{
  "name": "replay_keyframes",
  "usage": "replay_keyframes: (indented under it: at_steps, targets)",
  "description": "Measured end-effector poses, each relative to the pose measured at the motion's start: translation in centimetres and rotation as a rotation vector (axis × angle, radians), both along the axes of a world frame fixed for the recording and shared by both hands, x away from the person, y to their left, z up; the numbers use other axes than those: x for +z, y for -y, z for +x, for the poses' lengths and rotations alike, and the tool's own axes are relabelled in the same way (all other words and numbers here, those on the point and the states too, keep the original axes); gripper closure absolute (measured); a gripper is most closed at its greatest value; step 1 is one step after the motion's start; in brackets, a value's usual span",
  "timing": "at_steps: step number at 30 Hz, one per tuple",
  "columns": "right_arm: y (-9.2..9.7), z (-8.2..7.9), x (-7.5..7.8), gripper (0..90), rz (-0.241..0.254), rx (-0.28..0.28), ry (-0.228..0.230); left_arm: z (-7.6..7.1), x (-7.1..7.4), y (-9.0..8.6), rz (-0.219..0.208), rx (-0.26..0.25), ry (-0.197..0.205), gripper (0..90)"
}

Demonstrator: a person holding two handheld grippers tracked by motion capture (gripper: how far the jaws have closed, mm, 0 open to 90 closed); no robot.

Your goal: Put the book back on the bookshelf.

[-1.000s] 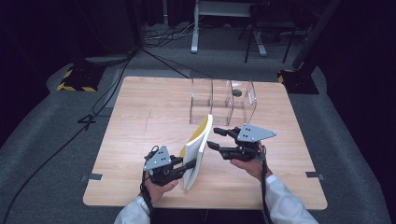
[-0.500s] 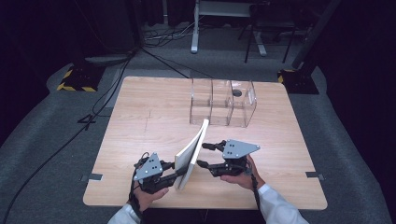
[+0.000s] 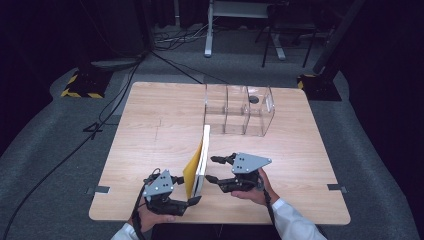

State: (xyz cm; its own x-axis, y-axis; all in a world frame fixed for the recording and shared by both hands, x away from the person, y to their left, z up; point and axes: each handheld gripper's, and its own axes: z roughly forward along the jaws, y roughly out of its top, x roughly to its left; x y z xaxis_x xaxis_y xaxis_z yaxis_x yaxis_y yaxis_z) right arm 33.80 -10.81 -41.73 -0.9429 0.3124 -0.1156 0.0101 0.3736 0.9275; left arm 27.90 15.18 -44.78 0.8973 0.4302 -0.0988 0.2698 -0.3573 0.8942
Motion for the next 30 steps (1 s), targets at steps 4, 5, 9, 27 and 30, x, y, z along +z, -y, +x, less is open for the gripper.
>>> replay_keyframes:
  at_steps: [4,5,9,27,30]
  targets:
    - [-0.2,0.0,-0.1,39.9,-0.007,-0.003,0.001,-0.1,-0.3,1.1,0.033,0.038,0.015,25.2]
    - [-0.2,0.1,-0.1,39.6,-0.007,-0.004,0.001,-0.1,-0.4,1.4,0.035,0.060,0.017,24.7]
    - [-0.4,0.2,-0.1,36.4,-0.005,-0.012,-0.001,-0.1,-0.4,1.8,0.064,0.150,0.056,36.8]
    - [2.6,2.5,-0.5,30.1,0.047,-0.168,-0.051,0.5,-0.8,-1.8,-0.020,0.049,0.021,75.0]
    - [3.5,3.2,-0.7,28.3,0.038,-0.086,-0.083,0.7,-0.9,-1.9,-0.039,-0.019,0.007,74.8]
